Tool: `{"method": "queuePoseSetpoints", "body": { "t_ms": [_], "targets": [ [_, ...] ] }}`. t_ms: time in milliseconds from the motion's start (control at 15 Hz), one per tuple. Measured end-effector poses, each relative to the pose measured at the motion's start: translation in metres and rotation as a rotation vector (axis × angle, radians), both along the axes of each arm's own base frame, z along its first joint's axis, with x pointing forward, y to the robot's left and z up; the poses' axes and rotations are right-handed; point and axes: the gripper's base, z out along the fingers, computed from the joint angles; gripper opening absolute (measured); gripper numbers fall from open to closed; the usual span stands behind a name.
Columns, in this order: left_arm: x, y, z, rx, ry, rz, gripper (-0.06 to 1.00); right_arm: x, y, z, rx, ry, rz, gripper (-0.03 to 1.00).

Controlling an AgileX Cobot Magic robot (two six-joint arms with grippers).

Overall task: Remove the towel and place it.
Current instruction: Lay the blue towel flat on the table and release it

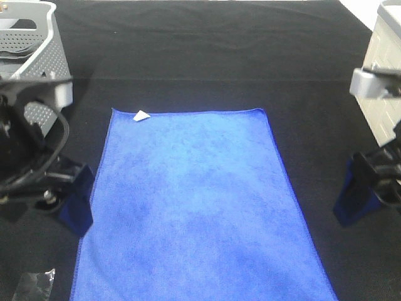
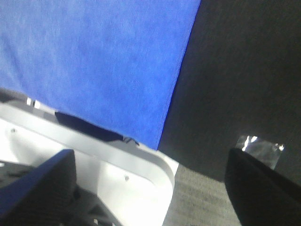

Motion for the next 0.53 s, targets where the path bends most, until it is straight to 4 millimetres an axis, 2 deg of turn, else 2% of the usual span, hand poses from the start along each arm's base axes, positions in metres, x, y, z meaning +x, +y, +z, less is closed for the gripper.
{"method": "queuePoseSetpoints", "body": {
  "t_ms": [133, 200, 333, 533],
  "targets": [
    [0.013, 0.008, 0.011, -0.001, -0.05, 0.038, 0.8, 0.009, 0.0, 0.01, -0.004, -0.064, -0.04, 0.81],
    [0.028, 0.024, 0.019, -0.007, -0.084, 0.102, 0.8, 0.017, 0.0, 0.021, 0.002, -0.119, -0.062, 0.81],
    [0.035, 0.032, 0.024, -0.009, -0.111, 0.118, 0.8, 0.021, -0.003, 0.028, 0.01, -0.142, -0.082, 0.81],
    [0.052, 0.047, 0.036, -0.023, -0.208, 0.148, 0.8, 0.041, -0.03, 0.048, 0.018, -0.222, -0.208, 0.81]
  ]
}}
